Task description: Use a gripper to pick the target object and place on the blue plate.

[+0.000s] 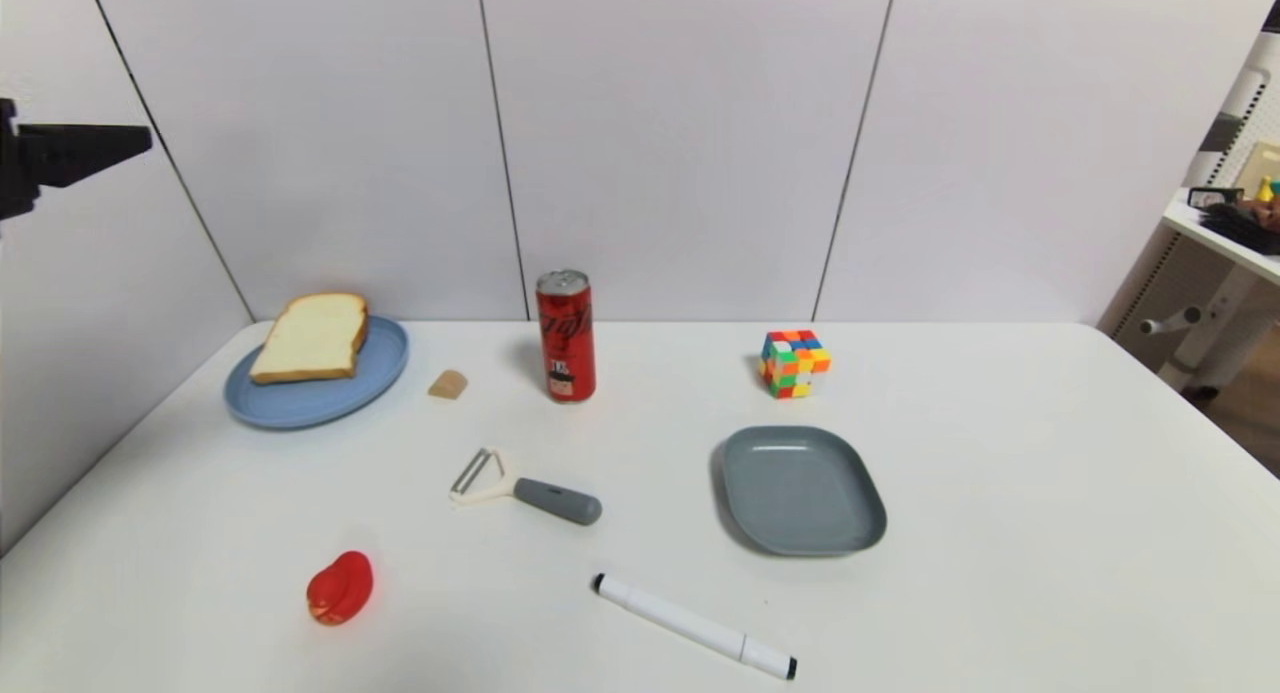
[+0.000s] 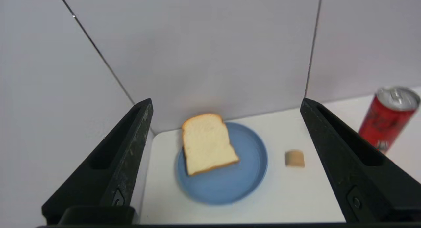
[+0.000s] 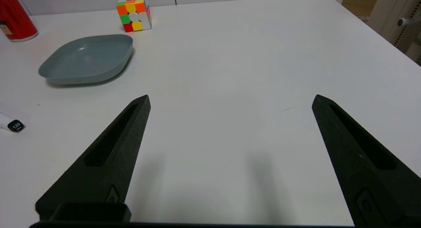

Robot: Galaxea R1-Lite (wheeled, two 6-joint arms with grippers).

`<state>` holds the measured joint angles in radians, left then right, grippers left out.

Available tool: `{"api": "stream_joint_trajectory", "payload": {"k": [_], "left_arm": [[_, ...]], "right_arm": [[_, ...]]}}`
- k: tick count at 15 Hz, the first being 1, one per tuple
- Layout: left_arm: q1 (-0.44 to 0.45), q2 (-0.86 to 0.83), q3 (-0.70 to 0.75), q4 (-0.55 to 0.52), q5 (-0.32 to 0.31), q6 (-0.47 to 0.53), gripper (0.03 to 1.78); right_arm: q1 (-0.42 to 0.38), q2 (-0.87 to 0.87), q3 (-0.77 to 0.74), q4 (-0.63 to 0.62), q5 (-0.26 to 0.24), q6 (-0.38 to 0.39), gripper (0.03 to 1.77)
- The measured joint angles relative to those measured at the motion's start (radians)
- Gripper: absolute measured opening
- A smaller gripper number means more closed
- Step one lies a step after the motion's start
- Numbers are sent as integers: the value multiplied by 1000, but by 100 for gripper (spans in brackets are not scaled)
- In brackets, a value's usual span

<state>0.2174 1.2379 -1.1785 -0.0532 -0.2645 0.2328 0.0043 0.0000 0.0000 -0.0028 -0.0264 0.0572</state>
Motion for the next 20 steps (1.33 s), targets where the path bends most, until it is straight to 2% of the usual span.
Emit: {"api": "stream_joint_trajectory", "payload": {"k": [3,5,6,10,12,16,20], "left_arm": [[-3,-219,95,202,3,103,164],[-14,-370,246,284,5,119,166],[-20,-445,341,292,5,120,166],[-49,-690,718,210,11,76,167],[-104,-775,858,145,49,54,168],[-212,-961,1072,69,195,0,169],[-227,-1136,1165,56,222,-53,169]], "right_arm": [[0,0,0,0,0,1,170],[0,0,0,0,0,0,170],[0,0,0,0,0,1,170],[0,0,0,0,0,1,170],[0,0,0,0,0,1,170],[0,0,0,0,0,0,170],[0,0,0,0,0,0,170]]}}
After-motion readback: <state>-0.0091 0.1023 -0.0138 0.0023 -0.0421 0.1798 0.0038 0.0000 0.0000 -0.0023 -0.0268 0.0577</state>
